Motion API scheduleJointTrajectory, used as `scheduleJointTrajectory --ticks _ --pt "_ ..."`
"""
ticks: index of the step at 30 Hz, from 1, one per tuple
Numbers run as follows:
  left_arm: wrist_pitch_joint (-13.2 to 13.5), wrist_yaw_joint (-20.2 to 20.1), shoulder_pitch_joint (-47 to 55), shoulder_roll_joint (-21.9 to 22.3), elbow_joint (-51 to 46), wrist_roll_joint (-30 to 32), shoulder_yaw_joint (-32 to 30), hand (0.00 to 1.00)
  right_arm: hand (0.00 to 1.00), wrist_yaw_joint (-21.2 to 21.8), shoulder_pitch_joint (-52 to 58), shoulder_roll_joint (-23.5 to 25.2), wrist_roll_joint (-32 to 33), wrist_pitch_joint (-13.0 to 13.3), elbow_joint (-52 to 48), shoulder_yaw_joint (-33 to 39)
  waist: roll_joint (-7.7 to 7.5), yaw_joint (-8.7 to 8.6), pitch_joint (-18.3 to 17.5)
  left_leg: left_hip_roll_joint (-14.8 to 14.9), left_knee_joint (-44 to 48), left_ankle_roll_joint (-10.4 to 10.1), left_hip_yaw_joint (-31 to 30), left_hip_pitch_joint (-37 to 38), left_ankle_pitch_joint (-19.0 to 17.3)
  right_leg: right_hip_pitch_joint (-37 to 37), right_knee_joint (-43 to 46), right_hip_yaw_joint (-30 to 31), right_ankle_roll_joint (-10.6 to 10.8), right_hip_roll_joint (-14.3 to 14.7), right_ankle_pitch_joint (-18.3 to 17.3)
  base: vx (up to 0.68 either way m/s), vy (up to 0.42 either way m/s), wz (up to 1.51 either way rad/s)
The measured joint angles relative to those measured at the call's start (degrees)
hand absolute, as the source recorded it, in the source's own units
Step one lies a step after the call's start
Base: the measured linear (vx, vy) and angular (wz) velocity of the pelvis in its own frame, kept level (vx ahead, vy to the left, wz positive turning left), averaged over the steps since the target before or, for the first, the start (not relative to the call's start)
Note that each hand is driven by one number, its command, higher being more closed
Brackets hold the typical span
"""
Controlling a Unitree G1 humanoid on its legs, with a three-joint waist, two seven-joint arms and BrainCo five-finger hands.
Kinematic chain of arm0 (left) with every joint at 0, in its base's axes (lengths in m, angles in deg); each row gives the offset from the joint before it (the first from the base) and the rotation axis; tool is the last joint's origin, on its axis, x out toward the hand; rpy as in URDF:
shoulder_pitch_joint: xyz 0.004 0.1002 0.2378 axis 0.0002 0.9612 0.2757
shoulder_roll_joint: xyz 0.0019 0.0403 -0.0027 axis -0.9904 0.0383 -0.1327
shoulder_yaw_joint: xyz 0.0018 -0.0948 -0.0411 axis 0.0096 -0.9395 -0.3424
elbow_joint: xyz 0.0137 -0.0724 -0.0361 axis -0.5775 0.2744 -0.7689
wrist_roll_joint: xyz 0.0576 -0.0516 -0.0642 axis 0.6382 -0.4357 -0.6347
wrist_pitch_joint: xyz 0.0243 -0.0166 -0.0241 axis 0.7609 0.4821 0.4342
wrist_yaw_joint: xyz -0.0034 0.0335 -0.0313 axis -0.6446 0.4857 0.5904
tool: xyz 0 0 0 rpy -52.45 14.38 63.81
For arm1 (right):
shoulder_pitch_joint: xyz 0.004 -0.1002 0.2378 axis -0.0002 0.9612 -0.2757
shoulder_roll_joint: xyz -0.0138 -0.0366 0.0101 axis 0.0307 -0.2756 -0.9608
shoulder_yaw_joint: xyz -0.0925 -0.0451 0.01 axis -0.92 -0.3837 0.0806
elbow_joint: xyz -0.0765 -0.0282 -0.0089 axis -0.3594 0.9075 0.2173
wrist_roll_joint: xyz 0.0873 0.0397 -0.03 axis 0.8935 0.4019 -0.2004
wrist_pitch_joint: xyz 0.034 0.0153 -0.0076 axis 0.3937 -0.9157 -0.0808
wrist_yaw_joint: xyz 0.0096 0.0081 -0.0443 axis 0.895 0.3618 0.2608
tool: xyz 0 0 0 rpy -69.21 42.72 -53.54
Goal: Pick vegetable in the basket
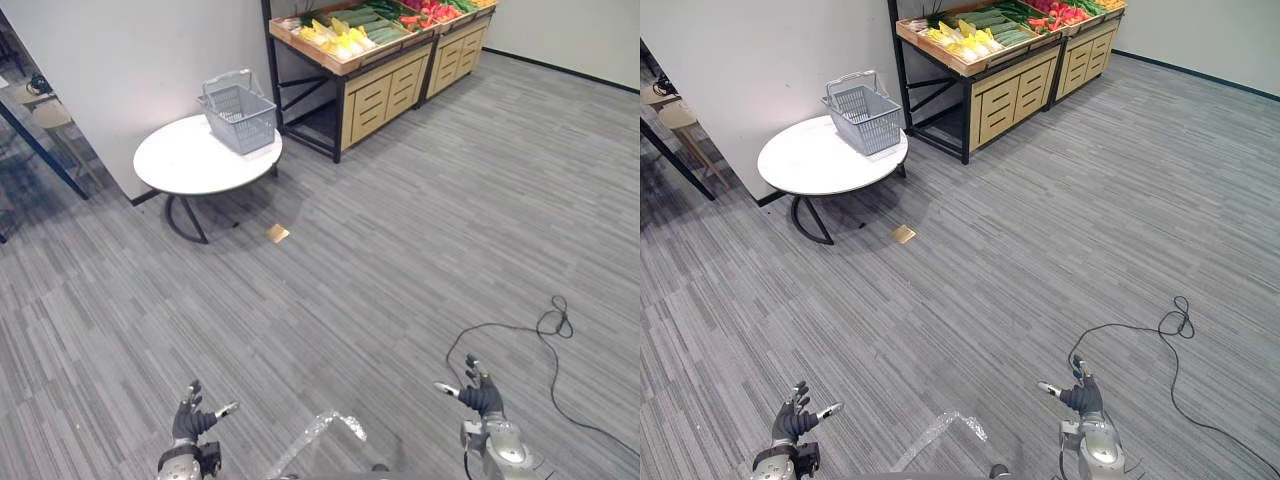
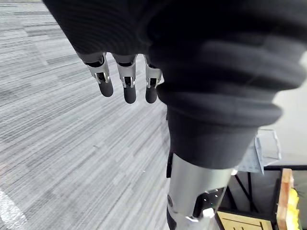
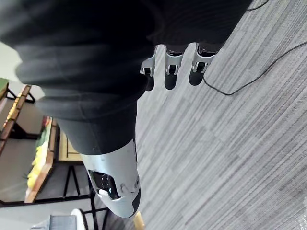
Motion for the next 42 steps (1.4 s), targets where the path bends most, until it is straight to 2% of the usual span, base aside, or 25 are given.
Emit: scheduleJointTrajectory --ticks 3,18,21,23,26,27,29,30,31,32,34,35,37,38,39,40,41,42 --pt "-0.37 -1.07 0.69 0.17 1.62 1.02 0.05 0.00 0.00 -0.03 0.06 0.00 -1.03 -0.31 1.80 0.97 0.11 -0.02 -0.10 -0.10 -0.92 -0.11 0.12 0.00 0.09 -0.22 -0.21 0.04 0.02 0.03 -0.01 0.00 0.000 0.00" --pt "-0.44 -0.98 0.41 0.17 1.11 1.16 0.16 0.00 0.00 -0.17 -1.44 -0.58 -2.72 -0.43 2.18 1.28 0.27 0.15 -0.30 -0.19 0.26 0.39 0.88 -1.68 -0.32 -2.16 0.22 0.51 0.10 -0.17 -0.08 0.01 -0.014 -0.02" --pt "-0.60 -0.94 0.81 0.24 -0.31 1.00 0.17 0.00 0.00 -0.37 -2.68 -1.12 -2.83 -0.51 2.08 1.40 0.38 0.18 -0.17 -0.08 3.91 0.95 1.23 -4.46 -2.40 -4.56 2.21 0.88 0.87 -0.69 -1.55 -0.08 -0.009 -0.07" --pt "-0.98 -0.75 0.81 0.30 -2.19 0.89 0.14 0.00 0.00 -0.59 -3.38 -1.92 -3.12 -0.60 1.75 1.44 0.56 0.36 -0.06 -0.13 8.10 1.44 1.40 -7.09 -5.30 -6.73 5.12 0.69 1.69 -1.58 -3.75 -0.04 0.029 -0.05" --pt "-1.04 -0.23 0.88 0.28 -5.49 0.73 0.11 0.00 0.00 -1.54 -5.14 -2.35 -3.17 -0.62 0.92 1.30 0.26 0.34 0.64 0.28 17.44 2.29 1.67 -11.79 -11.65 -11.14 15.43 0.31 3.28 -4.21 -9.28 0.03 0.078 -0.01" --pt "-1.03 -0.06 0.88 0.26 -6.09 0.69 0.12 0.00 0.00 -1.55 -5.18 -2.44 -3.18 -0.64 0.91 1.26 0.27 0.36 0.79 0.15 18.45 2.45 1.38 -11.96 -12.55 -11.51 17.53 0.24 3.58 -4.74 -9.72 0.13 0.100 0.09" --pt "-1.03 0.41 0.75 0.16 -7.31 0.35 0.15 0.00 0.00 -1.54 -5.91 -2.73 -3.19 -0.96 0.83 0.50 0.34 0.55 1.59 -0.07 20.32 3.03 1.08 -11.74 -14.92 -16.33 29.07 0.36 2.67 -6.52 -10.08 0.17 0.124 0.02" --pt "-1.04 0.47 0.73 -0.30 -8.05 0.30 0.16 0.00 0.00 -1.53 -6.42 -2.57 -3.21 -1.47 -0.59 -0.91 1.05 0.15 2.81 -0.06 20.37 3.98 0.67 -9.69 -15.83 -21.75 42.66 0.35 1.96 -8.28 -6.99 0.16 0.134 0.06" --pt "-1.05 0.57 0.66 -0.49 -8.41 0.26 0.17 0.00 0.00 -1.43 -6.28 -2.46 -3.30 -1.46 -1.24 -1.40 0.98 0.05 3.75 0.05 20.21 4.28 0.34 -8.14 -16.21 -23.60 45.87 0.35 2.24 -8.22 -7.86 0.27 0.145 0.06" --pt "-1.05 0.86 0.62 -0.87 -8.71 0.18 0.21 0.00 0.00 -1.36 -6.13 -2.21 -3.36 -1.46 -1.62 -1.99 1.24 0.16 3.93 0.29 19.54 4.23 0.06 -6.52 -17.10 -25.55 45.93 -0.36 1.84 -7.71 -10.51 0.31 0.058 0.10" --pt "-1.06 1.60 -0.37 -1.56 -8.64 -0.21 0.33 0.00 0.00 -1.38 -6.27 -2.19 -3.35 -1.47 -2.75 -2.02 0.35 0.09 4.17 0.15 16.96 3.93 -1.06 -4.27 -17.38 -27.91 39.26 -1.57 1.42 -6.33 -10.95 0.37 0.020 0.22" --pt "-1.06 1.65 -1.21 -1.63 -8.46 -0.34 0.46 0.00 0.00 -1.39 -6.51 -2.43 -3.35 -1.39 -3.53 -1.96 0.39 -0.22 4.58 0.40 15.48 2.98 -1.87 -3.05 -16.73 -28.97 34.13 -1.75 1.10 -4.53 -10.24 0.48 -0.048 0.51" --pt "-1.06 1.69 -3.42 -1.37 -7.06 -0.90 1.09 0.00 0.00 -1.37 -7.03 -3.51 -3.36 -1.33 -3.85 -1.99 1.57 -2.03 5.47 1.64 12.41 2.32 -4.67 0.28 -16.46 -29.63 20.47 -0.60 0.36 -0.21 -4.36 0.60 -0.098 0.86" --pt "-0.98 1.71 -3.93 -1.41 -7.01 -1.07 1.43 0.00 0.00 -1.37 -6.58 -3.61 -3.42 -1.39 -5.02 -2.11 1.31 -2.90 5.44 1.58 11.81 1.06 -6.56 2.21 -17.01 -29.65 15.36 1.97 -0.55 1.46 1.22 0.61 -0.154 0.87" --pt "-0.98 1.70 -4.20 -1.30 -6.76 -1.10 1.56 0.00 0.00 -1.39 -5.92 -3.73 -3.56 -1.37 -6.16 -2.20 1.27 -3.26 5.42 1.61 12.35 0.04 -7.66 3.07 -17.68 -29.65 15.42 3.28 -3.44 1.88 5.62 0.60 -0.169 0.75" --pt "-1.00 1.68 -5.54 0.14 -5.31 -1.09 2.03 0.00 0.00 -1.35 -6.04 -4.78 -4.00 -1.54 -6.87 -2.93 3.18 -2.92 5.98 3.17 15.43 -1.23 -8.61 3.52 -17.74 -29.92 21.53 1.85 -5.47 2.32 4.59 0.69 -0.245 0.57" --pt "-0.94 1.60 -5.57 0.29 -5.43 -1.09 2.74 0.00 0.00 -1.24 -6.69 -4.60 -4.43 -1.57 -8.18 -3.59 3.40 -3.12 6.28 4.16 23.53 -2.70 -8.81 0.04 -15.56 -29.52 24.44 0.51 -6.24 1.34 0.21 0.56 -0.224 0.49" --pt "-0.96 1.60 -5.59 0.48 -5.40 -1.09 3.18 0.00 0.00 -1.16 -6.69 -4.47 -4.51 -1.54 -9.36 -4.27 3.72 -3.22 6.48 4.70 32.29 -2.89 -8.88 -3.32 -12.59 -27.79 24.69 -0.10 -6.42 1.15 -2.26 0.57 -0.254 0.49"
